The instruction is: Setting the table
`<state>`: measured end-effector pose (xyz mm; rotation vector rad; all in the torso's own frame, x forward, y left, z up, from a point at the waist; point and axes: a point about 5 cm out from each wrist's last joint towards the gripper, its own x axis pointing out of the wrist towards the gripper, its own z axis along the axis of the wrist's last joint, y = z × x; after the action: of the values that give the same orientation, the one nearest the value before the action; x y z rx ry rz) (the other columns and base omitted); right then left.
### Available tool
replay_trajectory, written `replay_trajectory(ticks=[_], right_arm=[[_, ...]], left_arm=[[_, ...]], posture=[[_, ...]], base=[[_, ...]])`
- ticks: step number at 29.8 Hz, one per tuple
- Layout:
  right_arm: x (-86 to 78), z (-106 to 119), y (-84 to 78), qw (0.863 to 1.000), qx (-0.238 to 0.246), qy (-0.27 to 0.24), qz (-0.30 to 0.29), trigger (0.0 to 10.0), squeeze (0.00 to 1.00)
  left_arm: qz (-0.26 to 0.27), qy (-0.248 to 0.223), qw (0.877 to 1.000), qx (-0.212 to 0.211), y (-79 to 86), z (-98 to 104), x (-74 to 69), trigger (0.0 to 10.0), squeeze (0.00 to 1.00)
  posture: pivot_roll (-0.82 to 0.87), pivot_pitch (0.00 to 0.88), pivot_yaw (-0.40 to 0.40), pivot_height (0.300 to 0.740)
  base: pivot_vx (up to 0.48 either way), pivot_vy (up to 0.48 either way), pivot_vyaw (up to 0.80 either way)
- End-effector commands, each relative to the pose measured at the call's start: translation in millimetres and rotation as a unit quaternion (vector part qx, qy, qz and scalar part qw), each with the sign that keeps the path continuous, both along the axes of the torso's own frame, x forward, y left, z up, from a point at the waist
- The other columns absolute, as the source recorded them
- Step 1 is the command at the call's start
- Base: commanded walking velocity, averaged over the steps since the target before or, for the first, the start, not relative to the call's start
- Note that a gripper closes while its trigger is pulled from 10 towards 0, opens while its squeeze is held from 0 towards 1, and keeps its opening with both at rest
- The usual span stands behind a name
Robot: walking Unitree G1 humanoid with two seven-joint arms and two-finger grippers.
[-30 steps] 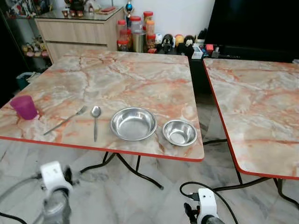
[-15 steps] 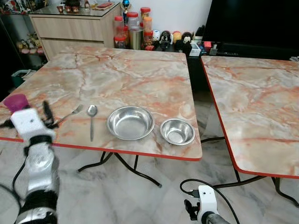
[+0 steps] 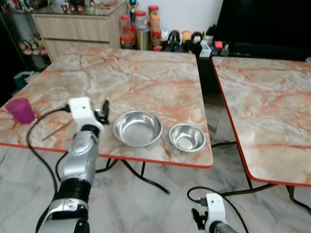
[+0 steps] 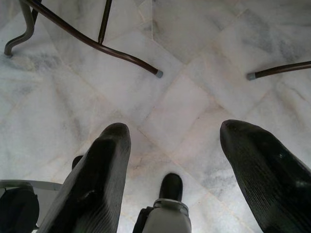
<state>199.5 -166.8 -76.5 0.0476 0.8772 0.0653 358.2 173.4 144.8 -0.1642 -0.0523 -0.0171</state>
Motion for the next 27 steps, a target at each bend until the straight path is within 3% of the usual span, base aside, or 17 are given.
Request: replay_trajectory(ticks=[1, 2, 6, 12, 17, 27], right_arm=[[-0.4, 0, -2.1, 1.0, 0.001, 0.0, -0.011, 10.0, 0.0], [-0.8, 0, -2.0, 1.0, 0.001, 0.0, -0.011, 10.0, 0.0], [-1.5, -1, -1.2, 1.0, 0.003, 0.002, -0.008, 10.0, 0.0], [-1.1, -1, -1.1, 1.0, 0.003, 0.002, -0.008, 10.0, 0.0], [-0.1, 0, -0.3, 1.0, 0.004, 0.001, -0.006, 10.0, 0.0], [-0.7, 0, 0.1, 1.0, 0.004, 0.001, -0.005, 10.0, 0.0]], left_arm=[[0.001, 0.033, 0.999, -0.029, -2.5, -5, 2.6, 10.0, 0.0], [0.009, 0.06, 0.997, -0.048, -3.1, -9, 3.2, 10.0, 0.0], [0.016, 0.105, 0.993, -0.054, -5.2, -18, 3.7, 10.0, 0.0], [0.01, 0.119, 0.991, -0.065, -7.2, -19, 3.5, 10.0, 0.0], [-0.014, 0.138, 0.985, -0.1, -13.6, -20, 3.3, 10.0, 0.0], [-0.02, 0.142, 0.986, -0.089, -17.5, -18, 3.6, 10.0, 0.0]], posture=[[-0.01, 0.0, -0.004, 0.728], [-0.01, 0.0, -0.005, 0.728], [-0.01, 0.0, -0.005, 0.728], [-0.01, 0.0, -0.006, 0.728], [-0.01, 0.0, -0.007, 0.728], [-0.01, 0.0, -0.001, 0.728]], base=[[0.0, 0.0, 0.0], [0.0, 0.0, 0.0], [0.0, 0.0, 0.0], [0.0, 0.0, 0.0], [0.0, 0.0, 0.0], [0.0, 0.0, 0.0]])
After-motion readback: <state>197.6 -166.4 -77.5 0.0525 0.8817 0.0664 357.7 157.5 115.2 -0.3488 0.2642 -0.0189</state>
